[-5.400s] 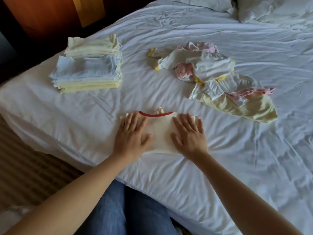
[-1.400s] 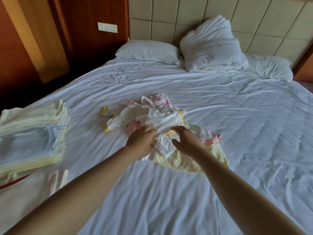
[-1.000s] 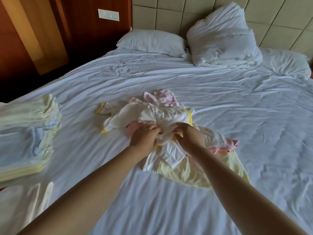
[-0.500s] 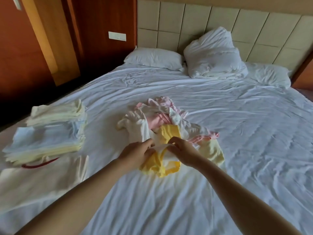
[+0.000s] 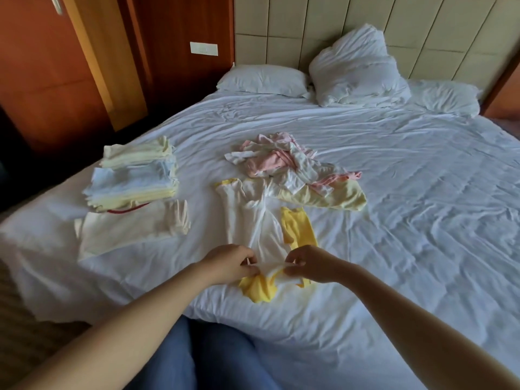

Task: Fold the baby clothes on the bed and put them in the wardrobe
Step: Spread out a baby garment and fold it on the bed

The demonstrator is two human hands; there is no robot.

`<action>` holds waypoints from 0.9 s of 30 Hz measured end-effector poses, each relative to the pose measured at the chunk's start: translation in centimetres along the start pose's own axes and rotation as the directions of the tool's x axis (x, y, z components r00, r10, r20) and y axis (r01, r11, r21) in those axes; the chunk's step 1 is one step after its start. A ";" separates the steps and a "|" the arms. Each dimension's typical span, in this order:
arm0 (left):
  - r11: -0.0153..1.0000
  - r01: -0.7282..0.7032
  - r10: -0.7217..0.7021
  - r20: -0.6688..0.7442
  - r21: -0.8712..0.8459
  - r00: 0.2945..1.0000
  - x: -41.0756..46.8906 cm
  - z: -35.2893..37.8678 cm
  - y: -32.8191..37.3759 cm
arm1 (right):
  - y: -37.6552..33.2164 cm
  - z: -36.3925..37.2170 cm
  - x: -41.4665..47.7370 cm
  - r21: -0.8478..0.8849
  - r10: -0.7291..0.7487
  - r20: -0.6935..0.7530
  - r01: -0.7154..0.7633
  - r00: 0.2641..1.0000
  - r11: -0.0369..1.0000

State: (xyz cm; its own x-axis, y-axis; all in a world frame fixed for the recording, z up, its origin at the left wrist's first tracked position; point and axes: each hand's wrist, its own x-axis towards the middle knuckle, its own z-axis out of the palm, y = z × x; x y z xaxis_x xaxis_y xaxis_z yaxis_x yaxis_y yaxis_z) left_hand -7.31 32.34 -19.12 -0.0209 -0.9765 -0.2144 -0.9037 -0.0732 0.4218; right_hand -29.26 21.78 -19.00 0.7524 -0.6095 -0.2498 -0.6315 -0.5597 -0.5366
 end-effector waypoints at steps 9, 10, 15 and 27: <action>0.999 0.000 -0.003 -0.059 -0.044 0.998 -0.6 0.1 0.8 | -0.2 -0.5 -2.3 -0.037 0.028 -0.102 -0.032 0.994 0.999; 0.995 0.009 -0.018 -0.095 -0.097 0.995 -0.4 0.1 0.9 | -0.3 -0.7 -2.3 -0.019 0.046 -0.121 -0.048 0.992 0.999; 0.954 -0.048 -0.045 -0.299 -0.297 0.953 1.2 -1.8 1.6 | -1.8 -2.4 -2.5 0.373 0.169 -0.275 -0.057 0.947 0.926; 0.677 -0.359 -0.035 -0.515 -0.642 0.856 -0.7 -15.4 7.3 | -9.1 -13.4 -2.6 0.776 0.041 -0.441 0.358 0.896 0.520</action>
State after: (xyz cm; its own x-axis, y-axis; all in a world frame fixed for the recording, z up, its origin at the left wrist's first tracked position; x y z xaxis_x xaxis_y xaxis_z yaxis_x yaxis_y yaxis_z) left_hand -7.31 29.34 -2.34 0.2342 -0.9380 0.2556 -0.3299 0.1707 0.9284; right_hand -28.00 20.95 -2.68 0.5663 -0.8169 0.1099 0.0868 -0.0736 -0.9935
